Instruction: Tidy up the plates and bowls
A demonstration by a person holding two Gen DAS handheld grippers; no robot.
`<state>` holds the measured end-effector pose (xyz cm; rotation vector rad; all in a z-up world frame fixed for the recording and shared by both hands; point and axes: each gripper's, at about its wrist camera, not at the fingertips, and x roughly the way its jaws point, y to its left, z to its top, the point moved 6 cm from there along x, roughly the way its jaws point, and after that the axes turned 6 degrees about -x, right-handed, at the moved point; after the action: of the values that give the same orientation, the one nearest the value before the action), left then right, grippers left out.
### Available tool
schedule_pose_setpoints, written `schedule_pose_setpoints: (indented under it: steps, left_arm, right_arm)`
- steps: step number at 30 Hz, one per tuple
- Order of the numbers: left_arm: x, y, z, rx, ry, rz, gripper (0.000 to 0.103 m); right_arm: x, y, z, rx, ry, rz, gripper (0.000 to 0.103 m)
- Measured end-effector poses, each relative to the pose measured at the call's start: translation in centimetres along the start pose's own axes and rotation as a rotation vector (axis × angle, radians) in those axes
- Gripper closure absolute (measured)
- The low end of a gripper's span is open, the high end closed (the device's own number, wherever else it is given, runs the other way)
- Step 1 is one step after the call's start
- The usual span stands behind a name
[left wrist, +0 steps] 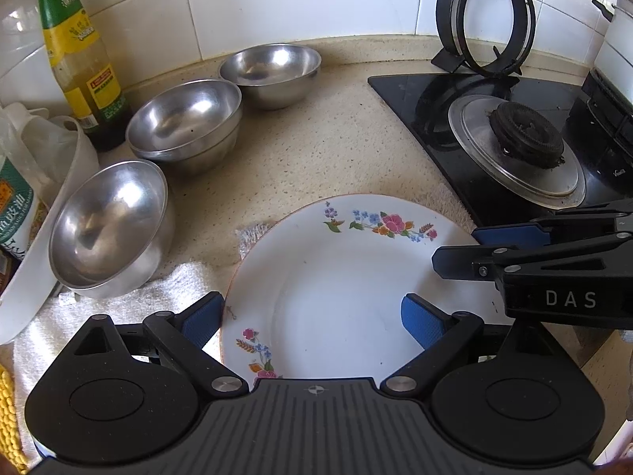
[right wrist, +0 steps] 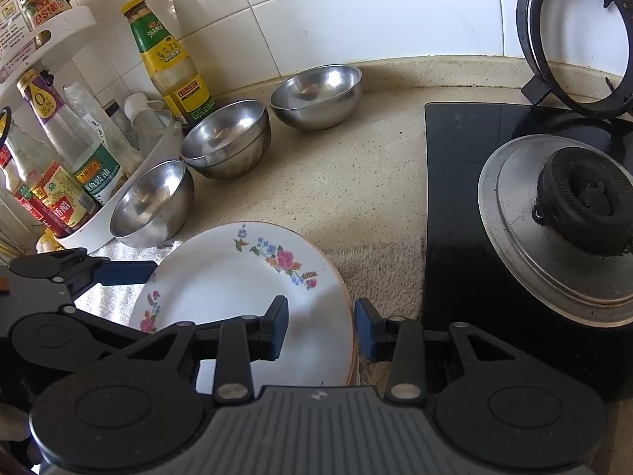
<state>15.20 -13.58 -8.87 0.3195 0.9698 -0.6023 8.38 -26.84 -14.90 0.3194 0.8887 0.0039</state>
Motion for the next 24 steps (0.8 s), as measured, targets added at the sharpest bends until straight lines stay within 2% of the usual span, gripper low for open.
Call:
schedule_pose_setpoints:
  steps: [8, 15, 20, 24]
  left_arm:
    - [-1.0, 0.0, 0.3, 0.006, -0.043, 0.024, 0.004]
    - [-2.7, 2.3, -0.6, -0.059, -0.056, 0.068, 0.004]
    - [-3.5, 3.0, -2.9, -0.064, -0.022, 0.082, 0.004]
    - [-3.0, 1.8, -4.0, -0.058, 0.011, 0.069, 0.004]
  right_arm:
    - [-0.4, 0.0, 0.2, -0.006, -0.02, 0.004, 0.063]
    - [-2.0, 0.2, 0.4, -0.064, -0.046, 0.008, 0.063]
    - [-2.4, -0.3, -0.2, -0.081, -0.037, -0.002, 0.063]
    - [-2.2, 0.0, -0.7, -0.091, -0.024, 0.029, 0.063]
